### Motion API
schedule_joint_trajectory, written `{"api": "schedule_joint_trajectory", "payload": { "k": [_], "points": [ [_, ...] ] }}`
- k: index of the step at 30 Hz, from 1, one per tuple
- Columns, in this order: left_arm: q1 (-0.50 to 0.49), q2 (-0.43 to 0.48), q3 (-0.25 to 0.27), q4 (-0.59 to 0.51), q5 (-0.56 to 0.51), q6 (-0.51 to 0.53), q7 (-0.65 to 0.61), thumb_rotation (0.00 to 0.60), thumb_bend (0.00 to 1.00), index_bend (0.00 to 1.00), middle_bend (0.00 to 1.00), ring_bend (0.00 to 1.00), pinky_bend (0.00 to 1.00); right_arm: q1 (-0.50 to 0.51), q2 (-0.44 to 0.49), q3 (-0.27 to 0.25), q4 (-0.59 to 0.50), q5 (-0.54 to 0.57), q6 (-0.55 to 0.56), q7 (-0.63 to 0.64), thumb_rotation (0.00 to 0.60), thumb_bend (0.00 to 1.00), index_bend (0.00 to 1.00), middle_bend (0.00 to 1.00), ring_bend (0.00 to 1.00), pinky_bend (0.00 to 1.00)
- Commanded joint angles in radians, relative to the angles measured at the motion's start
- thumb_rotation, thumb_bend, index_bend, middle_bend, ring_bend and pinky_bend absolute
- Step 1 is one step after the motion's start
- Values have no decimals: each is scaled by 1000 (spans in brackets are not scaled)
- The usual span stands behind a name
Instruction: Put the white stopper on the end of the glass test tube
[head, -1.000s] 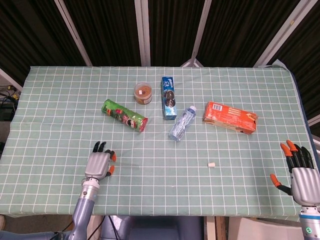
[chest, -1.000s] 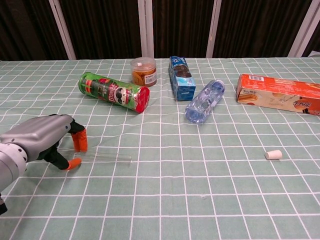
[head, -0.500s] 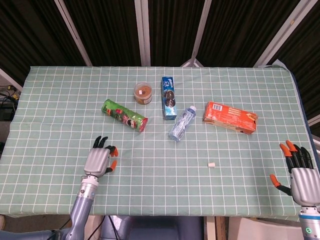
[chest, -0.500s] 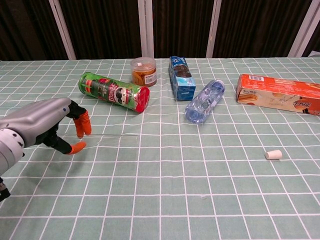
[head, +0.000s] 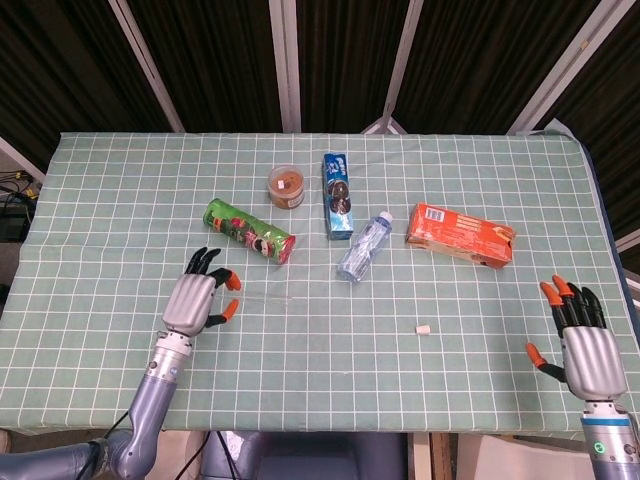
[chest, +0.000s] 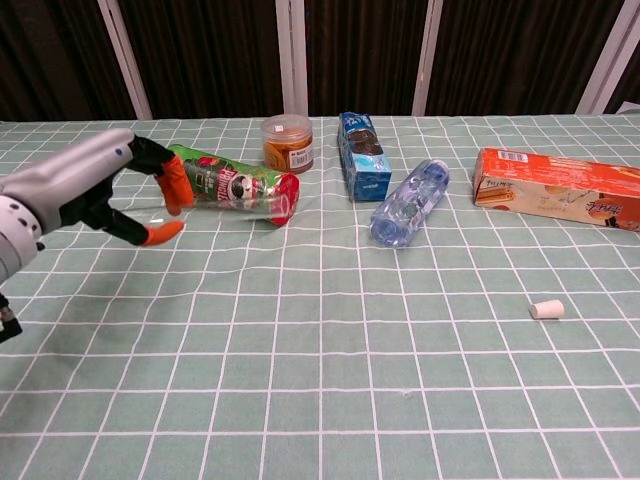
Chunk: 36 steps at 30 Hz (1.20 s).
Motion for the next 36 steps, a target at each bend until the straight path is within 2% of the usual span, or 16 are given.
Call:
{"api": "schedule_joint_trajectory", "payload": {
  "k": [1,3,9,13,18,36],
  "points": [
    [-17,31,-28,-22,13,-13,-32,600,669,584,493,98,0,36,-21,14,-24,26,-54,-33,600,307,186,72,12,1],
    [-24,51,-40,-40,18,-19,-46,600,670,584,493,98,0,62,-33,18,-36,44,-99,-59,600,307,242,113,40,7],
    [-34,105,-61,-81,23,-26,-70,600,670,584,493,99,0,137,-97,12,-24,74,-224,-139,600,306,247,126,67,20],
    [-35,132,-62,-100,23,-27,-73,600,669,584,493,99,0,174,-153,3,13,79,-276,-191,600,307,314,148,88,44],
    [-35,154,-62,-116,22,-25,-83,600,669,583,493,99,0,204,-211,4,67,87,-304,-223,600,306,377,176,103,61],
    [-43,170,-57,-99,6,-13,-100,600,670,583,495,99,0,261,-319,1,177,122,-360,-231,600,306,458,202,106,73]
  ]
}}
